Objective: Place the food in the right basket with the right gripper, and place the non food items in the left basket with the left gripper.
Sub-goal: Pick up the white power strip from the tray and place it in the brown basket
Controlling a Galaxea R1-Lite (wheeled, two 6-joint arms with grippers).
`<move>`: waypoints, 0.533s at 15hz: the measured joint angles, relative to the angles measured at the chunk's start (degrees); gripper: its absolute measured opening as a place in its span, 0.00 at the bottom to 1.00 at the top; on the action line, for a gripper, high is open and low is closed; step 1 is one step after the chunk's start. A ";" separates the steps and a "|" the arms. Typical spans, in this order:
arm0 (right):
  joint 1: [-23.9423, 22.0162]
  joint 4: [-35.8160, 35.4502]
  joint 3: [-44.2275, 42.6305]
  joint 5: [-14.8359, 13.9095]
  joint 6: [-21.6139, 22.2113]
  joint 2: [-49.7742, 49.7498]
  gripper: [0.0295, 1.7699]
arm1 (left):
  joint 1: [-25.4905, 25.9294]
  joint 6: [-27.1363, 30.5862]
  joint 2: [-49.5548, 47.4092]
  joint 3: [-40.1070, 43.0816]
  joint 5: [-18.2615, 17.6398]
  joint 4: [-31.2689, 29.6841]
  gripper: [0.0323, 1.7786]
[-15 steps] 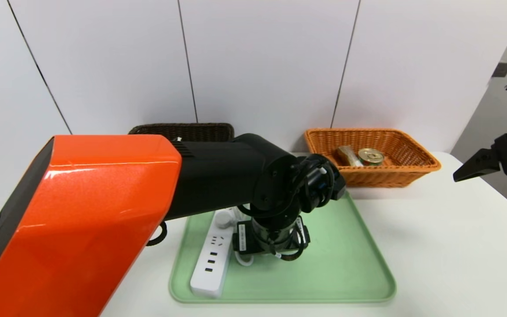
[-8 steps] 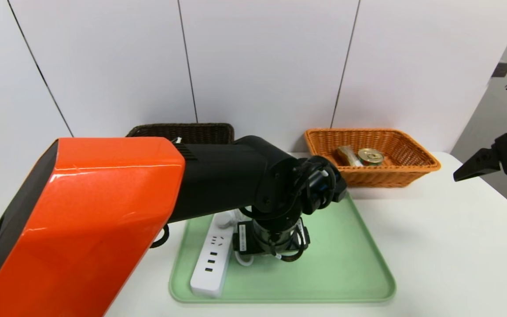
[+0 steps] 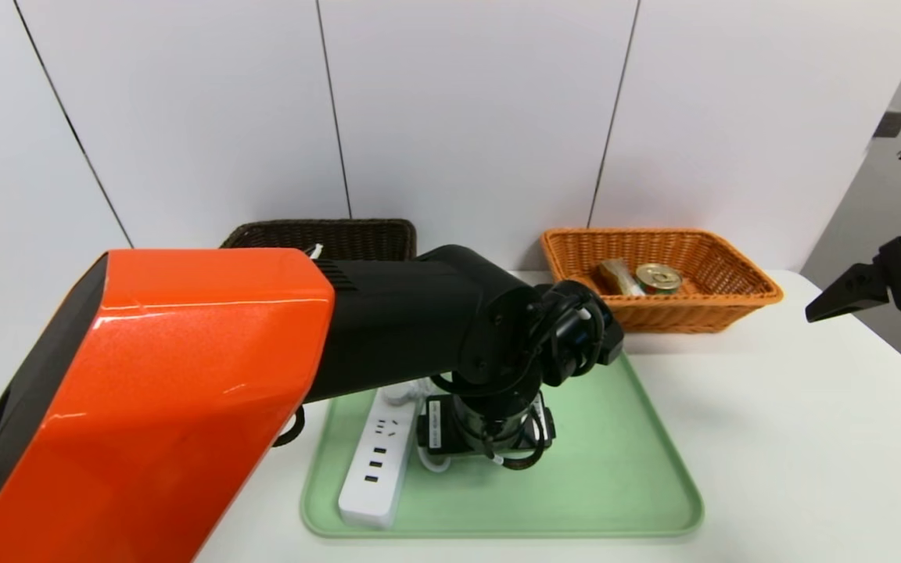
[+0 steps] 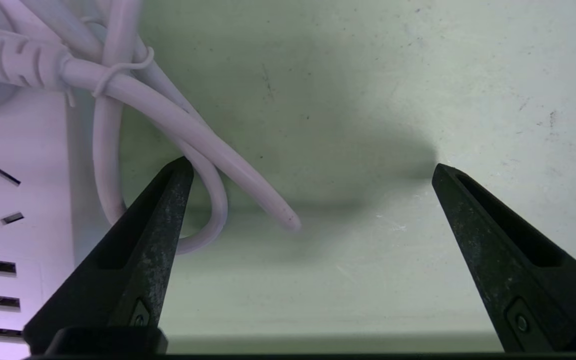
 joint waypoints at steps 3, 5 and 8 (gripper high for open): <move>0.06 0.00 0.00 0.00 -0.09 -0.02 0.97 | -0.05 -0.02 -0.02 0.00 -0.20 0.05 0.67; 0.06 0.00 -0.02 -0.04 -0.09 -0.04 0.97 | -0.02 -0.09 -0.05 0.01 -0.24 0.16 0.53; 0.15 -0.06 -0.15 0.05 -0.60 -0.09 0.97 | 0.01 -0.13 -0.20 0.01 -0.38 0.62 0.25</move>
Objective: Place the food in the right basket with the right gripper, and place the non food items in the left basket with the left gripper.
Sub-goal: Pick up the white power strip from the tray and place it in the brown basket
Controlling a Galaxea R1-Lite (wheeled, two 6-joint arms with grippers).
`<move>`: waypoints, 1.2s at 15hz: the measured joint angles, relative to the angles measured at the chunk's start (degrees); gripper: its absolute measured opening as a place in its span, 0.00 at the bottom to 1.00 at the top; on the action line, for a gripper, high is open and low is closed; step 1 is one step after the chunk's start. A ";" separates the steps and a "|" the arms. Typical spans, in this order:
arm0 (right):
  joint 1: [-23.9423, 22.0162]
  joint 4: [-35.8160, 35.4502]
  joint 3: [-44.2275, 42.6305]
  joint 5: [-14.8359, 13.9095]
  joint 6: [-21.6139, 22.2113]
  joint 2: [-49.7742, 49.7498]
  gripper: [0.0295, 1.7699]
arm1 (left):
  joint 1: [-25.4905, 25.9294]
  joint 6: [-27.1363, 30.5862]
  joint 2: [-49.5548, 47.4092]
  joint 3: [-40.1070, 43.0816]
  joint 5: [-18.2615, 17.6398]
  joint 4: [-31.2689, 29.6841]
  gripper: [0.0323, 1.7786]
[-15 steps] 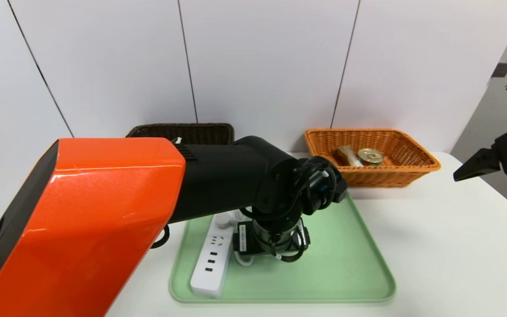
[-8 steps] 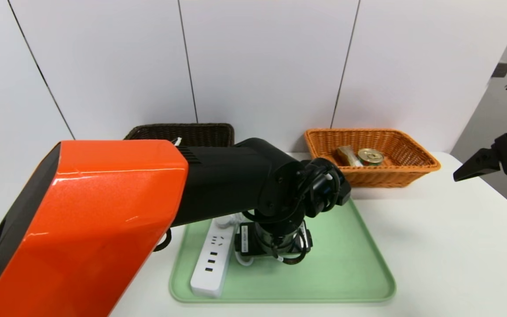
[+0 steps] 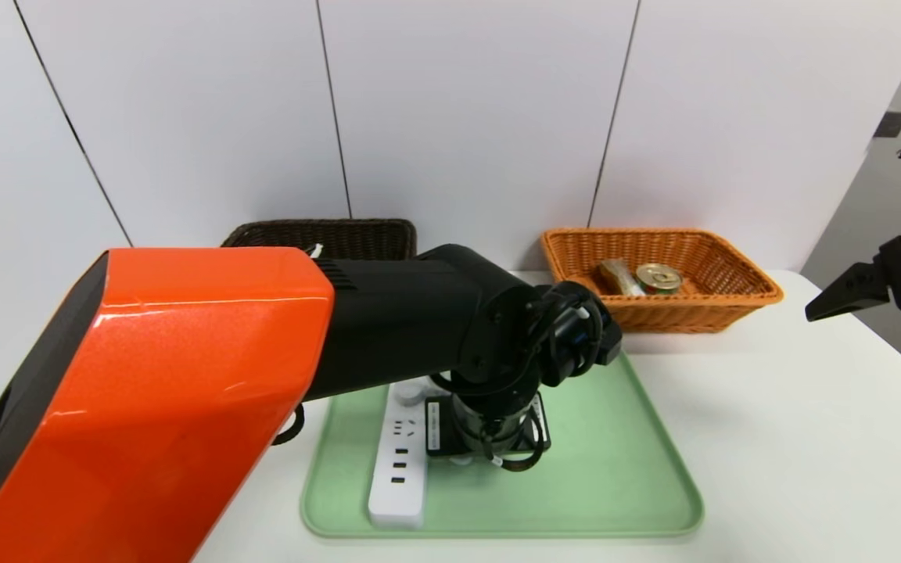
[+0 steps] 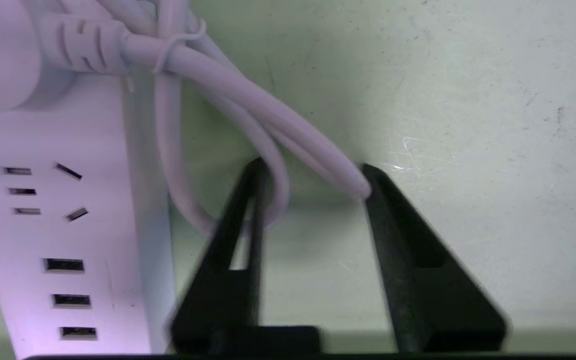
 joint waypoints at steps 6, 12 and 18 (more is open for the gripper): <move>0.27 -0.02 0.04 0.04 -0.22 -0.16 0.97 | 0.00 -0.11 -0.28 0.00 -0.13 0.23 0.03; 0.18 -0.05 0.15 0.56 -0.33 -0.11 0.97 | -1.85 -0.20 -3.91 -0.01 -0.34 2.68 0.03; 0.20 -0.02 0.15 1.16 -0.74 0.06 0.97 | -7.51 -0.13 -10.89 -0.01 -2.82 2.46 0.03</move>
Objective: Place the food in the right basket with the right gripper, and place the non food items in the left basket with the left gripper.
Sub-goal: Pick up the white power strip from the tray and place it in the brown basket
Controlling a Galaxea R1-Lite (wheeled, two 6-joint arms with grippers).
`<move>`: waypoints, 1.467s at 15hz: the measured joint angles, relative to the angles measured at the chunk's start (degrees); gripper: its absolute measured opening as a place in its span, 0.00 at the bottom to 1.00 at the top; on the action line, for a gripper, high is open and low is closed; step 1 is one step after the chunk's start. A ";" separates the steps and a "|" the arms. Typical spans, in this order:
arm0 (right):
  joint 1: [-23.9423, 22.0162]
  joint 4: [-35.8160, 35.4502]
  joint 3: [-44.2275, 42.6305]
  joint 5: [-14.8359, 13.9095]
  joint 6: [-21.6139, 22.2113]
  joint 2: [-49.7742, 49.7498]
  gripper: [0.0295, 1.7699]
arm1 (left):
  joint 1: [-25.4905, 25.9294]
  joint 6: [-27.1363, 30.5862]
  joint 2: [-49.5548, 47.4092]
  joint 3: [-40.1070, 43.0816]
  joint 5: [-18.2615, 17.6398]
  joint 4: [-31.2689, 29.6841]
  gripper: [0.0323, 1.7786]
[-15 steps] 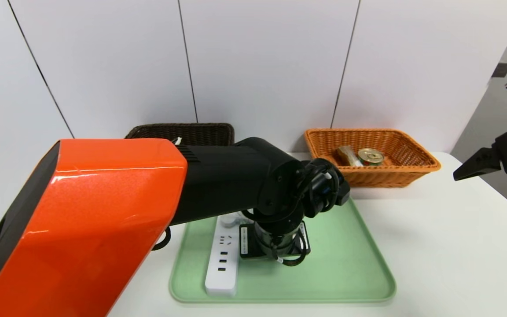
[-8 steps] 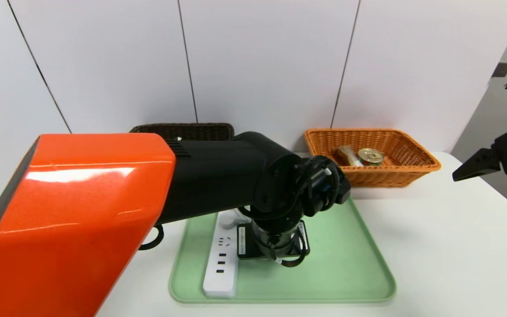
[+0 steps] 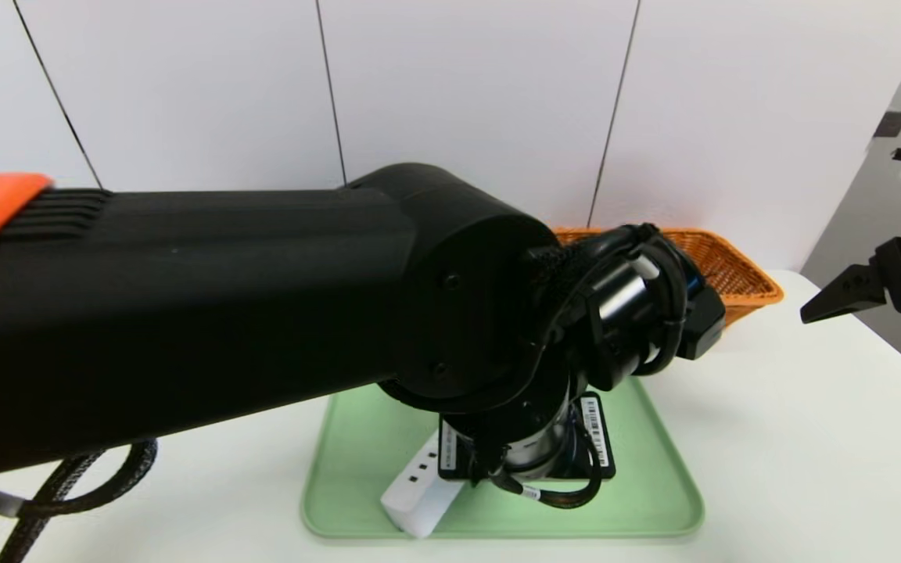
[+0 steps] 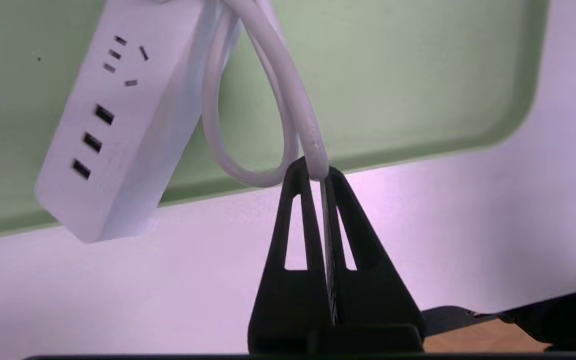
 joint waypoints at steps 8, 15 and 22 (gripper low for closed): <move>0.16 0.00 -0.04 0.00 -0.15 -0.20 0.97 | 0.41 -0.20 -2.65 0.00 -0.24 -0.55 0.01; 0.30 0.05 -0.06 -0.02 -0.12 -0.23 0.97 | 0.45 1.34 -2.97 0.06 -0.16 0.79 0.01; 0.27 0.05 -0.02 -0.11 -0.20 -0.22 0.97 | 0.39 7.30 -3.23 0.39 0.00 0.60 0.16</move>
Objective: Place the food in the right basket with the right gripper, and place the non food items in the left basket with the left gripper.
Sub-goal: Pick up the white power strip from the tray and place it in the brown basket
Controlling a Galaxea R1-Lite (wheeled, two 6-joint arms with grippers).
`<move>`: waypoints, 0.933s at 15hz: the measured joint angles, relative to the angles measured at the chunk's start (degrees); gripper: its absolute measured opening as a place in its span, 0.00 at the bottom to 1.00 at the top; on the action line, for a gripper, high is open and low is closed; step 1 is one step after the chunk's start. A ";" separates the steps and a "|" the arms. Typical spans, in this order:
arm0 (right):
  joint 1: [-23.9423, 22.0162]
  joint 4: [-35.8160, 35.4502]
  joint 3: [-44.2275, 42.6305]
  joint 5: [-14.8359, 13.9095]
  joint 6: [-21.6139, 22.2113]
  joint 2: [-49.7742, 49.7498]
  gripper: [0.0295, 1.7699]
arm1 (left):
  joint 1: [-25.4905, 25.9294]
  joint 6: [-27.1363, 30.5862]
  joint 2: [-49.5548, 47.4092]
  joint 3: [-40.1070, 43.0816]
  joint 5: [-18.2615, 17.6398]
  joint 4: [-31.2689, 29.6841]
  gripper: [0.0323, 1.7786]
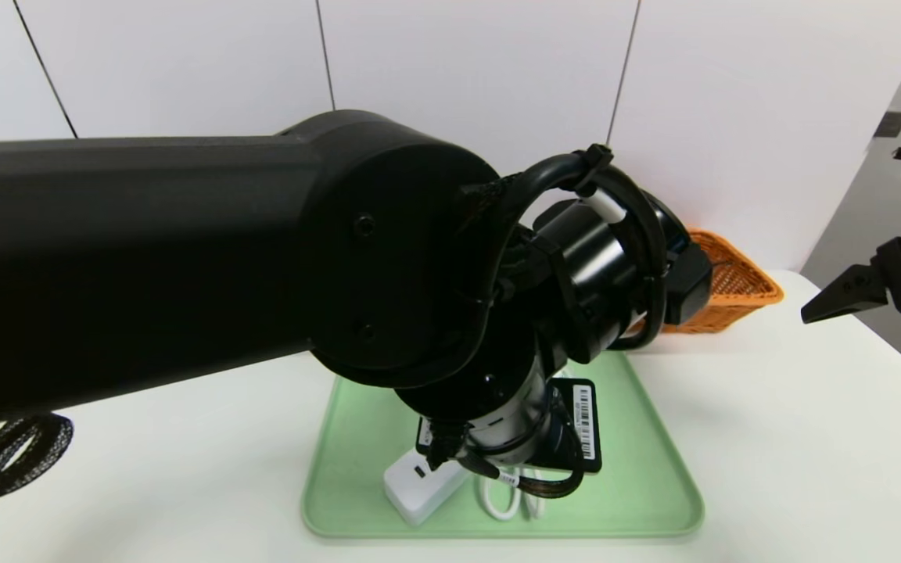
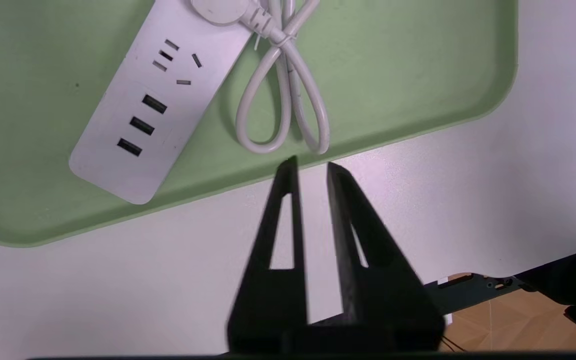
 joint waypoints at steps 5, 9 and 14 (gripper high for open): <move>0.04 0.04 0.13 0.11 0.11 -0.01 0.97 | 0.00 -0.39 0.17 -0.20 0.17 -0.27 0.54; 0.02 0.04 0.18 0.11 0.20 -0.01 0.97 | -1.10 -0.91 1.35 0.13 2.36 -0.46 0.71; -0.20 0.04 0.18 0.04 0.20 0.07 0.97 | -1.49 -4.44 2.99 -0.35 -3.67 -2.89 0.83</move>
